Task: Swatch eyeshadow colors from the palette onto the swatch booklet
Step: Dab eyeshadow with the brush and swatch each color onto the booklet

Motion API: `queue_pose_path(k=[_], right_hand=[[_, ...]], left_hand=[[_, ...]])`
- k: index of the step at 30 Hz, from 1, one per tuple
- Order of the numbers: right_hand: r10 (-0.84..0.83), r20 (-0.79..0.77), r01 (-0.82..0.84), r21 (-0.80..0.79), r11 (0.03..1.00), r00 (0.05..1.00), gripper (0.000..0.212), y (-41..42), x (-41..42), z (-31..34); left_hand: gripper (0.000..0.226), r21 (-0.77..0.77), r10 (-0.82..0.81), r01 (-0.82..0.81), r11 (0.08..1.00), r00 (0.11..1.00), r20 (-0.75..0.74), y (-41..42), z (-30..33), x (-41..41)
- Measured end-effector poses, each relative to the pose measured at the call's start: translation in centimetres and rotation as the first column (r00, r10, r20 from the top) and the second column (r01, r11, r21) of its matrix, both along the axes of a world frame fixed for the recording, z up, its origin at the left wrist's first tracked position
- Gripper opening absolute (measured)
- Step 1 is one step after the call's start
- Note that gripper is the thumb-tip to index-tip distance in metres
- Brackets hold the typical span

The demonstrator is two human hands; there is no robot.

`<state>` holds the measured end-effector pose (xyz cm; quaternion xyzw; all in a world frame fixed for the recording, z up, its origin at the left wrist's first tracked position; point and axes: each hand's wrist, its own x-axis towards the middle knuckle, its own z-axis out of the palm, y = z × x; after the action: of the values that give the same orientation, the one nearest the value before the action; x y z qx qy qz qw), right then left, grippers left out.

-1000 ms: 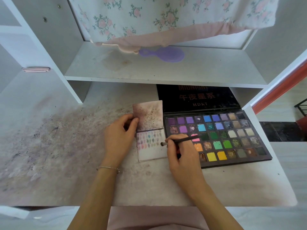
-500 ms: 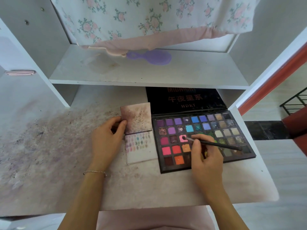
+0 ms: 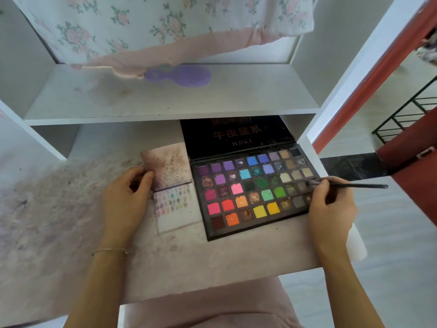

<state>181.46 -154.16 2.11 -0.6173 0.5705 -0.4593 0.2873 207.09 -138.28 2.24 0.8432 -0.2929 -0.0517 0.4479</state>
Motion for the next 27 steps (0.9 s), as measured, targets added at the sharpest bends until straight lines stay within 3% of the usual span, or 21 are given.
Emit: queue_pose_path(k=[5, 10, 14, 18, 23, 27], right_hand=[[0.004, -0.023, -0.004, 0.015, 1.000, 1.000, 0.004, 0.05, 0.04, -0.07], [0.078, -0.058, -0.076, 0.022, 0.997, 0.995, 0.021, -0.07, 0.34, 0.09], [0.038, -0.052, -0.037, 0.029, 0.999, 0.998, 0.013, -0.16, 0.10, -0.08], [0.063, -0.067, -0.063, 0.013, 0.998, 0.996, 0.024, -0.06, 0.24, 0.12], [0.036, -0.043, -0.035, 0.028, 0.999, 0.998, 0.010, -0.20, 0.16, -0.14], [0.139, -0.017, -0.139, -0.016, 0.990, 0.990, 0.009, 0.29, 0.45, 0.03]], left_hand=[[0.020, -0.015, -0.009, 0.009, 1.000, 1.000, 0.006, 0.08, 0.07, -0.08], [0.020, -0.003, -0.001, 0.001, 1.000, 1.000, 0.011, -0.04, 0.12, -0.15], [0.021, 0.012, 0.000, 0.000, 1.000, 1.000, 0.007, 0.02, 0.24, -0.20], [0.020, 0.009, -0.010, 0.010, 1.000, 1.000, -0.006, 0.06, 0.39, -0.23], [0.022, 0.011, -0.006, 0.006, 1.000, 1.000, -0.030, 0.11, 0.52, -0.34], [0.022, 0.025, -0.001, 0.001, 1.000, 1.000, -0.012, 0.09, 0.52, -0.33]])
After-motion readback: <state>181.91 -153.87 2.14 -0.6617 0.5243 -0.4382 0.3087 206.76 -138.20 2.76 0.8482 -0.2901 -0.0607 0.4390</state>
